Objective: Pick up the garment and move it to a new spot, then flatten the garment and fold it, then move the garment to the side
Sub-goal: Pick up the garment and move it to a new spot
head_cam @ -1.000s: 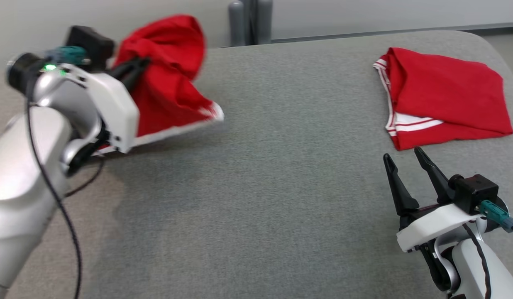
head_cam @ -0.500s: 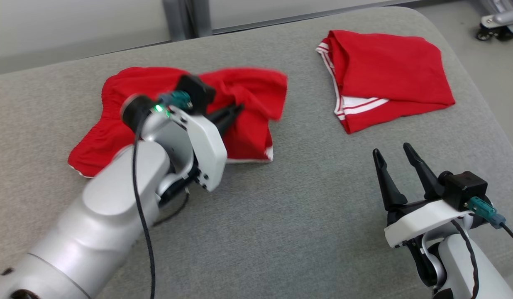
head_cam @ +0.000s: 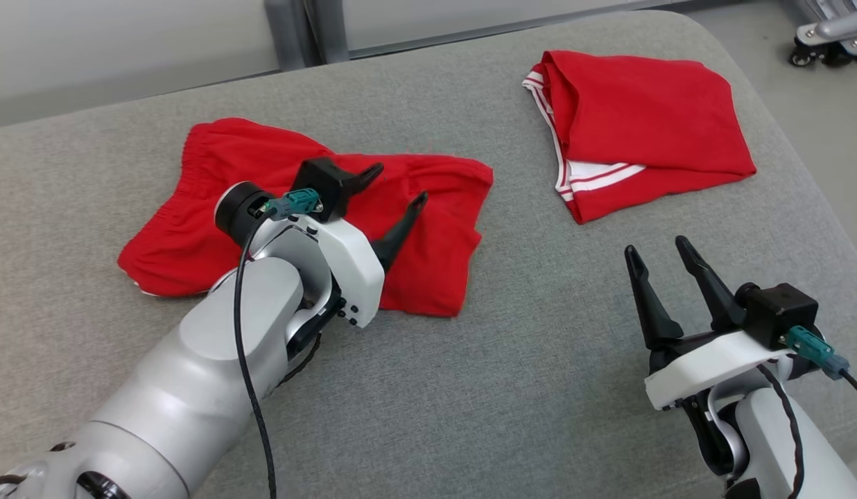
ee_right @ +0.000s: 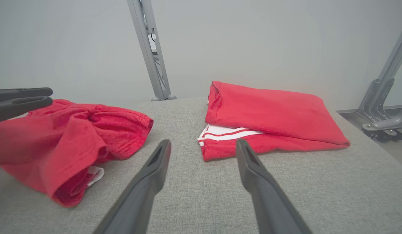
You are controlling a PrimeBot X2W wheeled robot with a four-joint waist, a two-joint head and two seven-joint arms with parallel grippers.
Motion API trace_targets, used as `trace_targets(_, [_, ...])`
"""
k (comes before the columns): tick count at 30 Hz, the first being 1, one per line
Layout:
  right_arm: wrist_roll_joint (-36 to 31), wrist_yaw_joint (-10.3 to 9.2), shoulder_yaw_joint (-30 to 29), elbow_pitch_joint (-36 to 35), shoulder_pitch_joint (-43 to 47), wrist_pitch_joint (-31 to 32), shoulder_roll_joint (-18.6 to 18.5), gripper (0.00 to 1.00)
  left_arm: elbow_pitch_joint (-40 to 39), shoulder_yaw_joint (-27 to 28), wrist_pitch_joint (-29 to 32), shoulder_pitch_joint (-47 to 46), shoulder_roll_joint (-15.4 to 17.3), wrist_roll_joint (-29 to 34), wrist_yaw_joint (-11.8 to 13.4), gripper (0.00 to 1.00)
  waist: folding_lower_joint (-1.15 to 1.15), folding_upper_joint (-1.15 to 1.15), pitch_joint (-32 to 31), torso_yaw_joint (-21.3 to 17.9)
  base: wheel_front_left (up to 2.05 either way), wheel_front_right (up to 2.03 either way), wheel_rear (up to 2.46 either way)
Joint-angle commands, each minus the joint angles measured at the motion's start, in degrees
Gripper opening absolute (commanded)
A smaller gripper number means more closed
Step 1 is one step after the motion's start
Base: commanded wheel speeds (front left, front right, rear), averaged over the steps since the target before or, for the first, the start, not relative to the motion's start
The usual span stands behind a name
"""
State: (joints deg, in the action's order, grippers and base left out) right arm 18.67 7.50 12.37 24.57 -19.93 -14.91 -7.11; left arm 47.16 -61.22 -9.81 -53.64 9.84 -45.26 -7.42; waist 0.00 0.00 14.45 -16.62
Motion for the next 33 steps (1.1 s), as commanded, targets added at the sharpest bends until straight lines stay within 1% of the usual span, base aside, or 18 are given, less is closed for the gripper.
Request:
trace_targets(1, [-0.05, -0.02, -0.34, -0.17, 0.70, -0.41, -0.45, 1.00, 0.54, 0.19, -1.09, -0.60, -0.24, -0.53, -0.03, 1.00, 0.00, 0.00, -0.78, 0.88, 0.00, 0.00, 0.00])
trace_targets(6, [-0.30, -0.02, -1.01, -0.64, 1.78, -0.41, -0.89, 1.00, 2.18, 1.43, -4.28, 0.53, -0.08, -1.52, -0.01, 1.00, 0.00, 0.00, -2.55, 2.61, 0.00, 0.00, 0.00])
trace_targets(8, [-0.37, -0.02, -1.16, -0.81, 2.23, -0.41, -0.91, 1.00, 2.57, 2.88, -5.01, 1.21, 0.49, -1.56, 0.55, 1.00, 0.00, 0.00, -3.19, 3.21, 0.00, 0.00, 0.00])
trace_targets(11, [-0.44, -0.02, -0.76, -1.00, 2.87, -0.38, -0.69, 1.00, 2.92, 4.74, -5.32, 2.82, 2.30, -1.62, 0.57, 1.00, 0.00, 0.00, -3.91, 3.89, 0.00, 0.00, 0.00])
trace_targets(12, [-0.44, -0.02, -0.76, -1.00, 2.87, -0.38, -0.69, 1.00, 2.92, 4.74, -5.32, 2.82, 2.30, -1.62, 0.57, 1.00, 0.00, 0.00, -3.91, 3.89, 0.00, 0.00, 0.00])
trace_targets(16, [-0.05, -0.02, 0.05, -3.25, 3.17, -0.37, -0.13, 1.00, 0.98, 9.46, -5.41, 4.40, 7.56, -0.59, 0.64, 1.00, 0.00, 0.00, -4.39, 3.72, 0.00, 0.00, 0.00])
trace_targets(18, [-0.39, -0.02, 0.13, -4.80, 4.24, -0.36, 0.45, 1.00, -0.85, 12.80, -5.42, 5.44, 11.17, 0.84, 1.71, 1.00, 0.00, 0.00, -4.68, 3.54, 0.00, 0.00, 0.00])
trace_targets(20, [-0.44, -0.01, 0.52, -5.94, 5.22, -0.36, 0.88, 1.00, -2.90, 15.88, -5.38, 7.52, 14.09, 1.91, 2.42, 1.00, 0.00, 0.00, -5.18, 3.27, 0.00, 0.00, 0.00])
trace_targets(23, [-0.72, -0.02, 1.28, -6.78, 6.70, -0.37, 1.46, 1.00, -4.54, 18.81, -5.39, 11.44, 17.76, 2.53, 1.96, 1.00, 0.00, 0.00, -5.91, 2.81, 0.00, 0.00, 0.00])
trace_targets(25, [-0.69, -0.02, 1.83, -6.89, 7.17, -0.37, 1.70, 1.00, -4.04, 18.82, -5.28, 13.56, 19.71, 1.48, 1.06, 1.00, 0.00, 0.00, -6.26, 2.43, 0.00, 0.00, 0.00])
trace_targets(27, [-0.44, -0.02, 2.38, -6.70, 7.20, -0.37, 1.75, 1.00, -3.68, 17.12, -3.14, 14.50, 21.93, 1.52, 0.35, 1.00, 0.00, 0.00, -6.42, 2.01, 0.00, 0.00, 0.00])
trace_targets(29, [-0.18, -0.02, 2.94, -6.53, 7.02, -0.37, 1.57, 1.00, -3.79, 16.24, -0.50, 15.06, 23.21, -0.76, -0.03, 1.00, 0.00, 0.00, -6.50, 1.79, 0.00, 0.00, 0.00])
trace_targets(31, [0.06, -0.02, 3.24, -6.28, 6.73, -0.37, 1.37, 1.00, -5.61, 13.91, 1.72, 14.91, 25.04, -1.57, -0.05, 1.00, 0.00, 0.00, -6.46, 1.48, 0.00, 0.00, 0.00])
trace_targets(32, [0.09, -0.01, 3.61, -6.05, 6.51, -0.37, 1.35, 1.00, -7.19, 11.90, 4.13, 14.76, 26.62, -3.68, -0.03, 1.00, 0.00, 0.00, -6.25, 1.14, 0.00, 0.00, 0.00])
trace_targets(33, [0.18, -0.02, 3.79, -5.80, 6.40, -0.37, 1.37, 1.00, -7.66, 11.13, 4.88, 14.41, 27.46, -4.13, -0.04, 1.00, 0.00, 0.00, -6.02, 0.87, 0.00, 0.00, 0.00])
